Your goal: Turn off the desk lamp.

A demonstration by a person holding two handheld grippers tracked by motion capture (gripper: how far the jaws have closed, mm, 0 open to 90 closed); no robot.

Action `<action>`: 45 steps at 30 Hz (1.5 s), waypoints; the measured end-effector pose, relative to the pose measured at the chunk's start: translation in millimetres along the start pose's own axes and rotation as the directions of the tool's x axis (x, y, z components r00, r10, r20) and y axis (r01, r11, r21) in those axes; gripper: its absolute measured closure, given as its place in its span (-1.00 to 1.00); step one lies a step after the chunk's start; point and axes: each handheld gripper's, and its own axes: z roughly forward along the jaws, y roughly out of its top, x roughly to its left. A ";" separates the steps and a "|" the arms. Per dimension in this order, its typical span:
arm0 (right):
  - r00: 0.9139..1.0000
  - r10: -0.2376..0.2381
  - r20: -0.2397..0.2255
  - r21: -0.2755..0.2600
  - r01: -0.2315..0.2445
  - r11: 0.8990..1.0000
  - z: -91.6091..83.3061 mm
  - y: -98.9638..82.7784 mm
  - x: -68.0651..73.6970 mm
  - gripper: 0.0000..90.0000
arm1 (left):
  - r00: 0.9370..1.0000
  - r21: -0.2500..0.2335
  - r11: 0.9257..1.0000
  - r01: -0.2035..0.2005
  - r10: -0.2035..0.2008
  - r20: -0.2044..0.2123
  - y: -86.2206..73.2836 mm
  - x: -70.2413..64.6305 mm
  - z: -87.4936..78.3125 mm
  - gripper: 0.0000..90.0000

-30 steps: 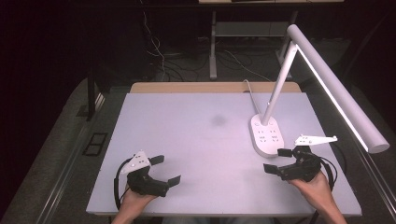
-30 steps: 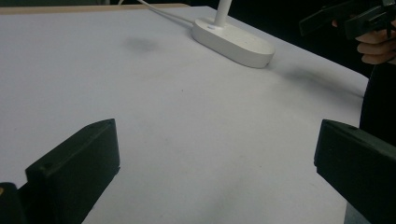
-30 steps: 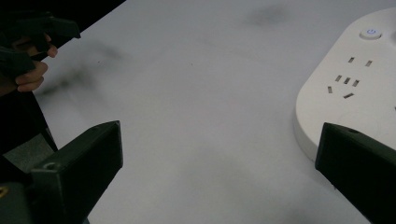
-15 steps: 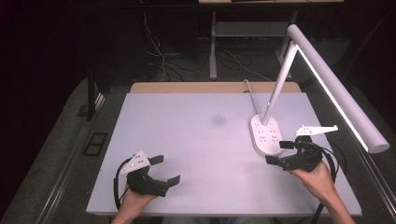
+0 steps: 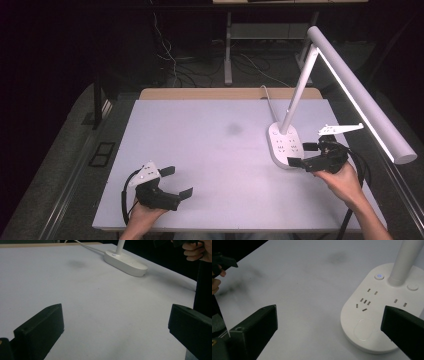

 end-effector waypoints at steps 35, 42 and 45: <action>0.996 -0.017 0.089 0.054 0.012 0.998 5.7 42.5 -55.3 -0.42 | 1.000 0.000 1.000 0.003 -0.003 -0.001 -0.1 1.7 0.2 -1.00; 0.991 -0.019 0.133 0.060 0.011 0.998 12.6 45.3 -68.0 -0.04 | 1.000 -0.005 1.000 0.008 -0.008 -0.007 0.0 3.0 -1.2 -1.00; 0.990 -0.014 0.141 0.060 0.006 0.998 15.6 45.7 -72.6 0.08 | 1.000 -0.003 1.000 0.007 -0.007 -0.008 0.0 3.0 -1.1 -1.00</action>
